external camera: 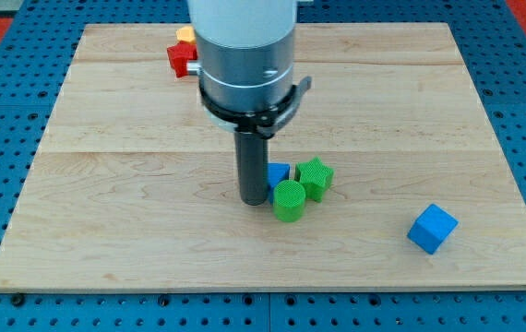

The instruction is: Separate the green star and blue triangle

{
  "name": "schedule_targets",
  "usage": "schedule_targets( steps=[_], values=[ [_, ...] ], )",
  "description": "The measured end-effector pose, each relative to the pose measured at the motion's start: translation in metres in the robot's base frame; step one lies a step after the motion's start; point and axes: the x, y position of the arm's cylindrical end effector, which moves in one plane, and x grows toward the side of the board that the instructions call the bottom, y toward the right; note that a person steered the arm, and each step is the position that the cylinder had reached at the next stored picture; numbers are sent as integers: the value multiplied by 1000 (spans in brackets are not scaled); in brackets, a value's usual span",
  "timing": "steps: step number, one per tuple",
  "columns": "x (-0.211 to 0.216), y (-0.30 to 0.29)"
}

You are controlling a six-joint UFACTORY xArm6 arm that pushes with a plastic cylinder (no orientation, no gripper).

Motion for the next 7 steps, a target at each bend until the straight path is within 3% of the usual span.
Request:
schedule_targets(
  steps=[2, 3, 4, 5, 6, 7],
  values=[
    [20, 67],
    [29, 67],
    [34, 14],
    [0, -62],
    [-31, -49],
    [-31, 38]
  ],
)
